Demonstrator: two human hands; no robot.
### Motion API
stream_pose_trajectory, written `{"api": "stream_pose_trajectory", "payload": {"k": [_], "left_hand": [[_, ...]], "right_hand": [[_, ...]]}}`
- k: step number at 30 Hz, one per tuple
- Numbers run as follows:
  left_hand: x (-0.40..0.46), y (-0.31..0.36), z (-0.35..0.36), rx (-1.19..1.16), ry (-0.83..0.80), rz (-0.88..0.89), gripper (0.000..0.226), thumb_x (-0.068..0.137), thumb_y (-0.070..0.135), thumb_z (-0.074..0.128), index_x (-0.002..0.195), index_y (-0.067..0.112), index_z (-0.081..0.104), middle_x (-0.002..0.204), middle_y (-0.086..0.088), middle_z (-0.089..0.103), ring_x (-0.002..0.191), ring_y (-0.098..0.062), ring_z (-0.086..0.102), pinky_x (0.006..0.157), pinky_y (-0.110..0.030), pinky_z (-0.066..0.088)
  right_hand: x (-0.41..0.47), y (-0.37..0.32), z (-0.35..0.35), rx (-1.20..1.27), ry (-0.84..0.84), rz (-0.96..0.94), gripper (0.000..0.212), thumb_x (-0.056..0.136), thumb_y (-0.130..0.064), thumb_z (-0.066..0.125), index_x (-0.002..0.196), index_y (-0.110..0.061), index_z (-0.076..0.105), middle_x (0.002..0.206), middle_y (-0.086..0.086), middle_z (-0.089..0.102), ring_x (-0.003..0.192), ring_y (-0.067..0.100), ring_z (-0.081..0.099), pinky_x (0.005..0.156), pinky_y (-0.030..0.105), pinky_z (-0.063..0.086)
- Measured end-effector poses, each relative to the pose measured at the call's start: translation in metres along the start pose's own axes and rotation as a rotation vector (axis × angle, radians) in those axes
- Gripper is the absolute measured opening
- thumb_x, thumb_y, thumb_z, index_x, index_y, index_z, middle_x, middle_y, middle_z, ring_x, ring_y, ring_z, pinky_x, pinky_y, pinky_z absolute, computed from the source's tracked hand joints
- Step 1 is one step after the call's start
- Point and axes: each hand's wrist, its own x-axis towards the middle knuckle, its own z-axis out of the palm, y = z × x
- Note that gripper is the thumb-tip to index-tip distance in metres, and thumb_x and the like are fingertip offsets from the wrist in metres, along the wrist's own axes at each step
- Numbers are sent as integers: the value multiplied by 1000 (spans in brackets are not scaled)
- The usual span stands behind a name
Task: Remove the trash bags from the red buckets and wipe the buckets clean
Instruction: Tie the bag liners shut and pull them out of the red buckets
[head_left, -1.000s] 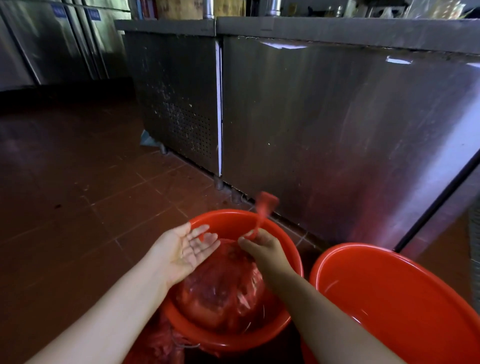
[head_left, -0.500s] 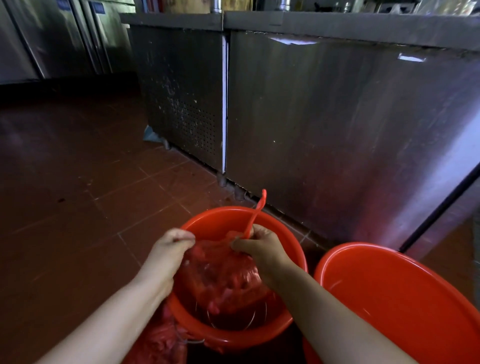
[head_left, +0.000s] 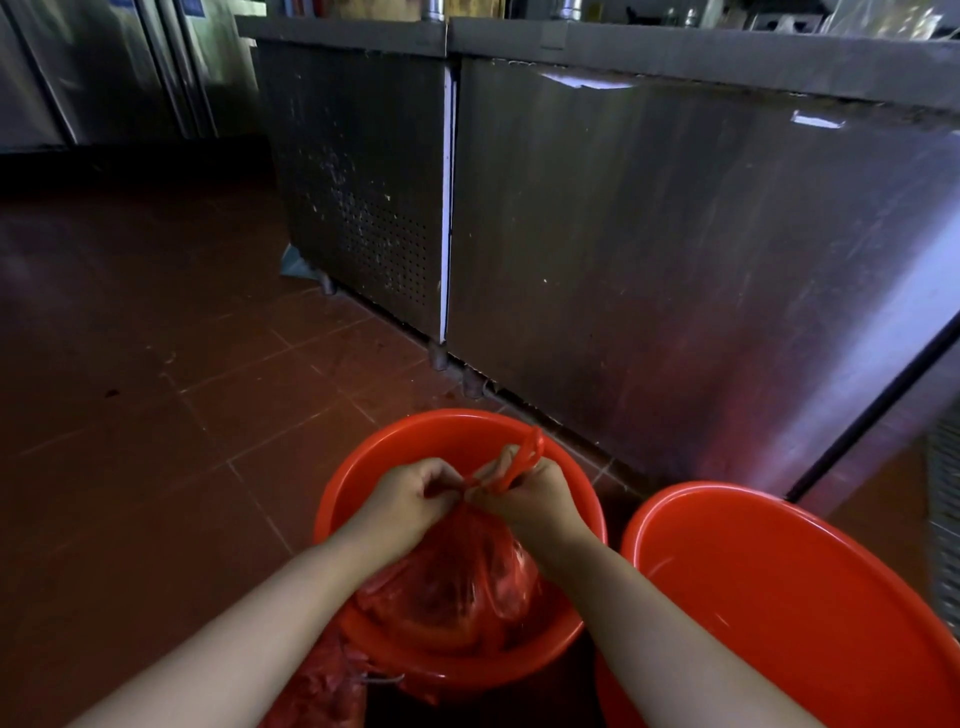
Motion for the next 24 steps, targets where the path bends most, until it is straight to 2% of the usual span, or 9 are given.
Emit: {"api": "stream_pose_trajectory", "payload": {"k": [2, 4, 8, 12, 15, 17, 19, 21, 24], "left_hand": [[2, 1, 1, 38, 44, 11, 27, 85, -1, 61, 74, 24, 60, 71, 7, 62, 60, 6, 55, 59, -12, 41], [8, 1, 1, 93, 86, 18, 30, 83, 2, 65, 72, 29, 58, 71, 10, 61, 62, 3, 56, 63, -14, 41], [13, 3, 4, 144, 142, 41, 33, 80, 5, 70, 69, 33, 57, 72, 11, 62, 64, 3, 56, 68, -15, 42], [8, 7, 3, -3, 105, 48, 17, 86, 7, 63, 77, 21, 60, 72, 8, 60, 63, 7, 53, 63, -7, 39], [7, 10, 1, -183, 10, 6, 13, 91, 8, 57, 91, 20, 62, 78, 8, 61, 66, 9, 53, 67, -10, 42], [8, 12, -2, -225, -86, -41, 17, 92, 7, 55, 95, 21, 64, 85, 9, 64, 73, 9, 57, 71, -6, 43], [10, 11, -5, -159, -125, -85, 15, 91, 8, 58, 92, 21, 66, 85, 9, 64, 76, 4, 58, 69, -4, 42], [12, 10, -6, -103, -92, -103, 14, 88, 8, 62, 85, 21, 65, 78, 8, 62, 72, 2, 55, 64, -3, 41], [15, 8, -5, 30, -32, -40, 19, 84, 5, 66, 78, 23, 62, 72, 9, 59, 60, 9, 53, 58, -4, 38]], "right_hand": [[1, 5, 0, -82, 95, -63, 31, 61, 2, 71, 56, -26, 60, 73, 20, 64, 68, 30, 61, 69, 50, 52], [4, 7, 2, -257, 200, -127, 14, 59, -11, 67, 62, -21, 58, 70, 8, 66, 66, 27, 63, 65, 51, 53], [0, 8, 7, -582, 344, -302, 13, 62, -22, 61, 64, -28, 50, 62, -14, 54, 61, 5, 50, 62, 34, 45], [-4, 15, 7, -529, 424, -406, 16, 67, -14, 66, 72, -27, 59, 73, -16, 58, 73, 7, 58, 66, 29, 49], [-6, 21, 7, -492, 427, -479, 5, 70, -13, 65, 72, -16, 61, 74, -14, 56, 72, 4, 56, 63, 29, 49], [-5, 23, 6, -469, 405, -454, 4, 69, -20, 65, 71, -22, 62, 75, -13, 56, 74, 4, 57, 63, 26, 48], [-3, 24, 4, -410, 347, -344, 7, 68, -21, 67, 71, -26, 63, 76, -10, 63, 76, 5, 61, 66, 30, 51], [-1, 21, 2, -311, 260, -205, 16, 70, -10, 72, 69, -25, 67, 77, -3, 70, 76, 10, 66, 69, 37, 55], [2, 12, -4, -197, 138, -103, 26, 72, 5, 73, 66, -20, 67, 72, -3, 70, 67, 5, 66, 62, 26, 54]]}}
